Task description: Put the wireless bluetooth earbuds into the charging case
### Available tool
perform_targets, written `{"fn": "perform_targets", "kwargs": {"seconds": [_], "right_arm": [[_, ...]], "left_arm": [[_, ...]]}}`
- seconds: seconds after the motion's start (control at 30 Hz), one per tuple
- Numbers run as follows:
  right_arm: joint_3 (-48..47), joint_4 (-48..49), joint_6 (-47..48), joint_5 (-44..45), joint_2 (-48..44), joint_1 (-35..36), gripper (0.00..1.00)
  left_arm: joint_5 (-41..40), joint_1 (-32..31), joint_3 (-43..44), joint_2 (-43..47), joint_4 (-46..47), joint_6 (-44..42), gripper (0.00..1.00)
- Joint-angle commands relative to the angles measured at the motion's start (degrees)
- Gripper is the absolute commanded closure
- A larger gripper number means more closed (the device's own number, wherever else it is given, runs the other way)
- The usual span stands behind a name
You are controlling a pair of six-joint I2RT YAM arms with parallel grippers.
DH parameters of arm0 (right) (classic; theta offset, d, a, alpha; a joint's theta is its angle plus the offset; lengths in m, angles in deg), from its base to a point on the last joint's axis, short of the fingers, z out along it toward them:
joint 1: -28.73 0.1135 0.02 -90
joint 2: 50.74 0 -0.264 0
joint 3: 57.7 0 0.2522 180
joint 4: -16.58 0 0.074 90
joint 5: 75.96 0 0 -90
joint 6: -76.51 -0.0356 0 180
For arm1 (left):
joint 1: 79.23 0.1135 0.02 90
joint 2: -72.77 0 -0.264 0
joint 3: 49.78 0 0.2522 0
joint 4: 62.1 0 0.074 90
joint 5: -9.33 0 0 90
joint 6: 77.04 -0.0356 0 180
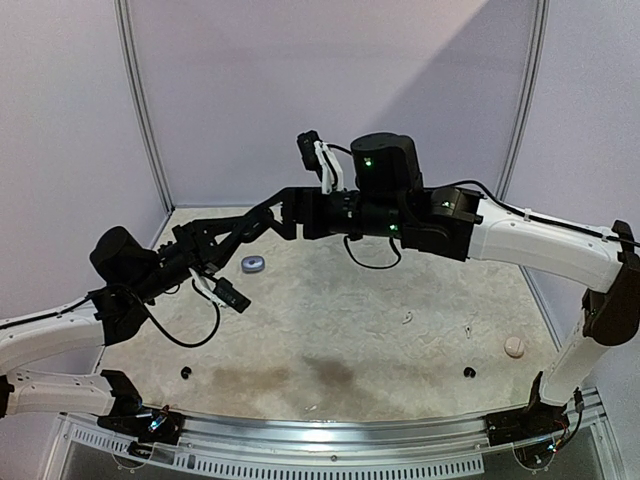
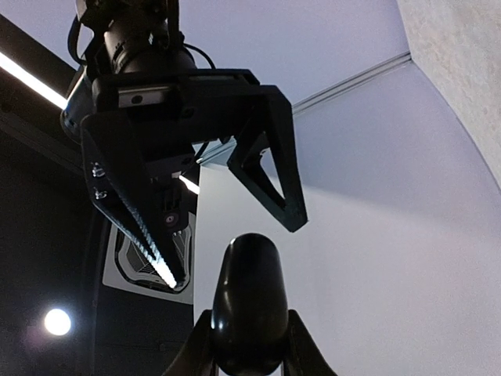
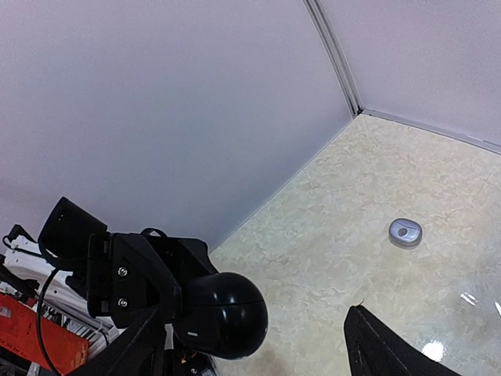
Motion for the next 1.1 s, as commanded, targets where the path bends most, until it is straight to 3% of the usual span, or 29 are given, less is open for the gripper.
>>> {"fn": "perform_targets", "kwargs": {"seconds": [0.0, 0.33, 0.5, 0.67, 0.9, 1.07], "right_arm": [[-1.3, 1.5, -1.7, -2.5, 0.4, -0.3, 0.24], [-5.2, -0.4, -1.0, -11.5, 4.9, -0.4, 0.45], [-5.0, 0.7, -1.4, -13.4, 5.1, -0.8, 0.66], [-5.2, -0.3, -2.4, -15.2, 5.6, -1.4, 0.64], [-6.0, -0.3, -5.2, -19.7, 6.9, -2.2, 0.72], [-7.0, 0.1, -9.4, -24.8, 9.0, -3.2, 0.67]], "left_arm": [[-1.3, -0.8, -0.9, 0.4, 1.4, -5.1, 1.0], [-0.5, -0.9, -0.9, 0.9, 1.3, -5.1, 1.0], [0.0, -1.1, -1.2, 1.3, 0.8, -5.2, 1.0], [-0.2, -1.2, -1.0, 1.1, 0.6, -5.3, 1.0], [-0.6, -1.3, -0.4, 0.8, 0.2, -5.7, 1.0], [-0.5, -1.3, 0.0, 0.6, -0.2, -6.3, 1.0]]}}
